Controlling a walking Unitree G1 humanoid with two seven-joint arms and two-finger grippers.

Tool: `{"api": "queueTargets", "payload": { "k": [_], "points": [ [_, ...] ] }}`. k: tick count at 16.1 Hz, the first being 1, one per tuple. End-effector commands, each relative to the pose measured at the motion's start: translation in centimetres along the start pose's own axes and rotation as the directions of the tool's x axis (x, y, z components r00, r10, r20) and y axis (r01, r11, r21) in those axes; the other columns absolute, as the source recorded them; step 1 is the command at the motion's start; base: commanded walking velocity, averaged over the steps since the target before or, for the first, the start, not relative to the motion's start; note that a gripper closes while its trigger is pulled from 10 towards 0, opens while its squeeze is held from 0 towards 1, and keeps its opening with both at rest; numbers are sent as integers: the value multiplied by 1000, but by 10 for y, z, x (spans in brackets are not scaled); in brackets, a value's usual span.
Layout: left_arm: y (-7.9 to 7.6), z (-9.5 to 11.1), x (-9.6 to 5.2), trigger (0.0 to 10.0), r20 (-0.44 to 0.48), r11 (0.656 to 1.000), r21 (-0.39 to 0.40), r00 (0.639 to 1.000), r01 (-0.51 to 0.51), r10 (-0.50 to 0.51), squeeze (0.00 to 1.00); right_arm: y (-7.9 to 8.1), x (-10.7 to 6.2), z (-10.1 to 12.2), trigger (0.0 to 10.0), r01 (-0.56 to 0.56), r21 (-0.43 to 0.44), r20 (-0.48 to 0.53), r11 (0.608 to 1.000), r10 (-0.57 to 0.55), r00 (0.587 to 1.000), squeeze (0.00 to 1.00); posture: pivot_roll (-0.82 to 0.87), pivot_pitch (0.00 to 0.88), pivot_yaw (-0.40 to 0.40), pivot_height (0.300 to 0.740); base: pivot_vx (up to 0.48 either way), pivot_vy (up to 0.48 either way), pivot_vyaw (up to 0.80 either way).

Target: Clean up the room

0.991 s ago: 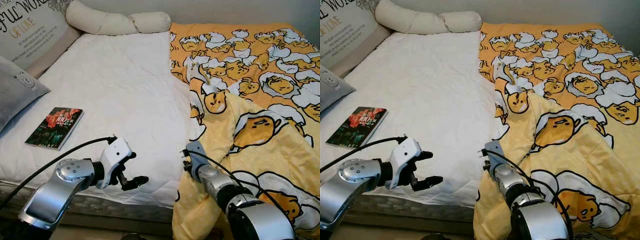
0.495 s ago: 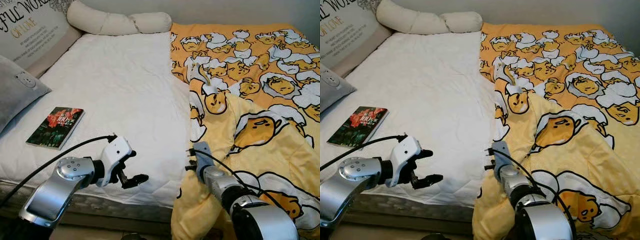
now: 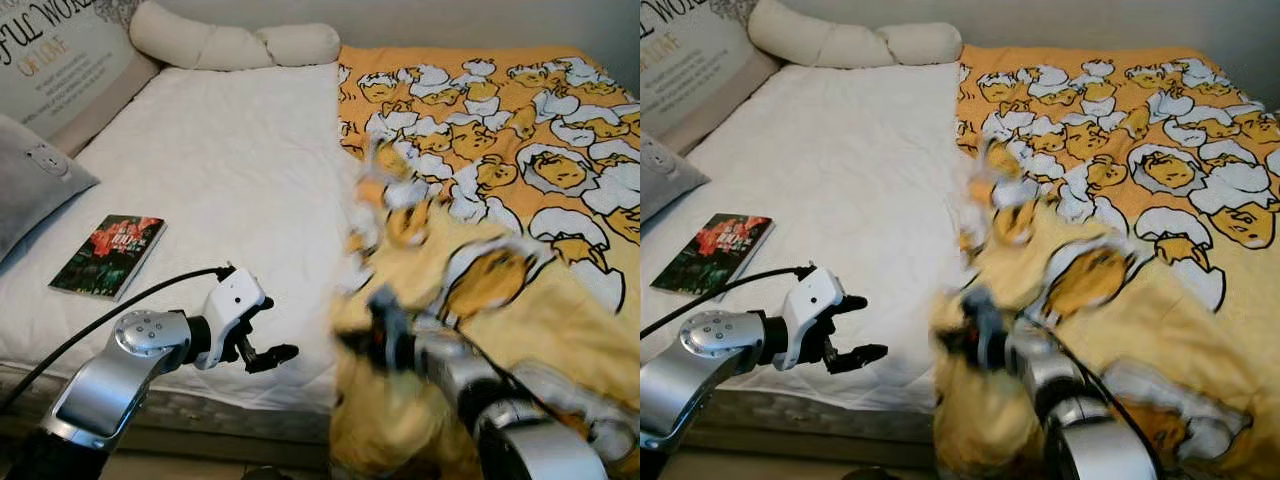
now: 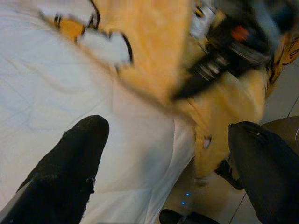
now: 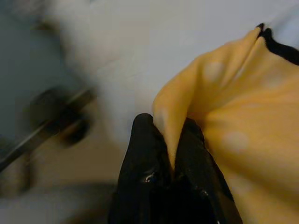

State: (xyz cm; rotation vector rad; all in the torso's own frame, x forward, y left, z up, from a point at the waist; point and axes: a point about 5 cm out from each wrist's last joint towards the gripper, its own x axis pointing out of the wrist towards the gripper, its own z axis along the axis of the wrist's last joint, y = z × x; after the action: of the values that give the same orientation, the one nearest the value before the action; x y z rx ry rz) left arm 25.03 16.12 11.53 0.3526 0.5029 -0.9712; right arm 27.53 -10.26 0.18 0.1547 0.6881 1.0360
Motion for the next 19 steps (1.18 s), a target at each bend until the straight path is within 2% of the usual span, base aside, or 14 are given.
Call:
{"api": "queueTargets", "payload": {
  "k": [1,2,4,5,7,8,9,10,11,12,13,15,17,19],
  "points": [
    [2,0,-1,10000,-6,1000,9,1000,-1,1,0,7,-7,-5,0,-177,-53,-73,983,173,982,0,162,0,67,740,0,0,0],
    [2,-1,-2,10000,-7,1000,9,1000,-1,1,0,11,-12,-16,0,-263,-59,-134,963,254,958,0,161,0,68,740,0,0,0],
    [2,-1,-2,10000,-8,1000,9,1000,0,0,0,16,-19,-30,0,-334,-71,-207,940,314,927,0,161,0,71,740,0,0,0],
    [3,-1,-2,10000,-9,1000,9,1000,1,-1,0,17,-19,-36,0,-321,-76,-216,944,299,930,0,162,0,75,740,0,0,0],
    [4,-1,-2,10000,-12,1000,13,1000,1,-1,0,12,-13,-29,0,-259,-55,-186,964,245,952,0,160,0,80,740,0,0,0],
    [6,-1,-2,10000,-14,1000,17,1000,-3,3,0,12,-10,-36,0,-188,-57,-152,980,178,972,0,156,0,82,740,0,0,0],
    [7,-1,-2,10000,-13,1000,19,1000,-6,6,0,12,-9,-41,10000,-144,-45,-130,988,138,982,0,154,0,82,740,0,0,0],
    [9,0,-2,10000,-11,1000,23,1000,-12,12,0,10,-12,-47,10000,-94,-23,-101,995,91,991,0,148,0,83,740,0,0,0],
    [11,1,-1,10000,-6,999,27,1000,-19,19,0,5,-17,-49,10000,-25,-5,-51,1000,25,998,702,143,0,81,740,0,0,0],
    [13,1,-1,10000,-3,999,30,1000,-23,23,0,-1,-22,-47,10000,13,30,-17,999,-13,1000,1000,137,0,80,740,0,0,0],
    [14,1,0,10000,-1,999,32,1000,-27,27,0,-5,-25,-45,10000,33,65,-2,997,-33,999,1000,131,0,78,740,0,0,0],
    [15,0,1,10000,11,999,32,999,-44,44,0,-10,-31,-48,10000,82,40,-19,996,-81,997,1000,122,0,62,740,0,0,0],
    [17,-2,1,10000,30,997,19,996,-80,79,0,-12,-36,-49,10000,125,77,82,989,-131,988,1000,122,0,41,740,0,0,0],
    [15,-5,-2,10000,68,993,-37,991,-112,114,0,-13,-41,-36,10000,88,117,256,989,-116,960,1000,96,0,38,740,0,0,0]
  ]
}}
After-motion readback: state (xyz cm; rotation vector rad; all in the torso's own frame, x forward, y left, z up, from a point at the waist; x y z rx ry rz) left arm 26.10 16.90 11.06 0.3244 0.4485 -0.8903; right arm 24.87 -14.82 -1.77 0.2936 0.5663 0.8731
